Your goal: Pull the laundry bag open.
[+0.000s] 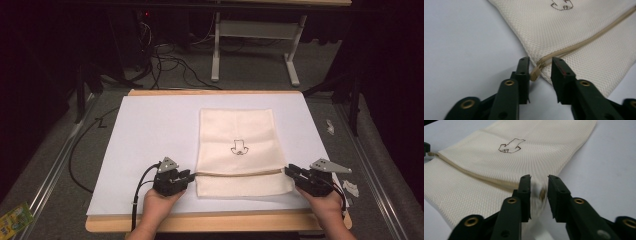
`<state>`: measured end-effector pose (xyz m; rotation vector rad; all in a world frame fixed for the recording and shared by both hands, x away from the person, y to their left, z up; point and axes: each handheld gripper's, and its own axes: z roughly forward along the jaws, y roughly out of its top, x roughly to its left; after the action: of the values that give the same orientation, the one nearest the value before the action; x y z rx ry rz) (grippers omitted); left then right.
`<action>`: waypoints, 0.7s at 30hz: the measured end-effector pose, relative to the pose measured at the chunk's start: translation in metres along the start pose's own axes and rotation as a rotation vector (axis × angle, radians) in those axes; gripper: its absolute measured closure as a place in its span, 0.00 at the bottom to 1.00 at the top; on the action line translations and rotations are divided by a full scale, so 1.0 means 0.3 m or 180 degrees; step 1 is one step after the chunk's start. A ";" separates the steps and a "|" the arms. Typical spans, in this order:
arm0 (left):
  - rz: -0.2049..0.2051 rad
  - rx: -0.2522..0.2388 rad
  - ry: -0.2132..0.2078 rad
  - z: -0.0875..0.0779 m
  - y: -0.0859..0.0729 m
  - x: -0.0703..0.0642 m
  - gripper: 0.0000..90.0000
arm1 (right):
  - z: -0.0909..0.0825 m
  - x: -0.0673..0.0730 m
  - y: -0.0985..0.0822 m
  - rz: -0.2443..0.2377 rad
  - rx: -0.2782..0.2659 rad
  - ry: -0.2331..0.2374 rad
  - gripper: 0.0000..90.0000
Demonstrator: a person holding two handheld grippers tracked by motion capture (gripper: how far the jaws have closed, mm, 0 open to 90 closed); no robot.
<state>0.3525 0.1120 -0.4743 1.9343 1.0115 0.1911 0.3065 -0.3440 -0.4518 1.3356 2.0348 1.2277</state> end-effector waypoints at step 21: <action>-0.0025 -0.0459 0.1052 -0.196 -0.023 0.250 0.30 | -0.064 -0.197 -0.006 0.0112 -0.0233 -0.0890 0.27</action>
<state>0.3683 0.2058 -0.4653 1.8014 1.1839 0.5788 0.3187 -0.4050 -0.4505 1.4253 1.7632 1.0522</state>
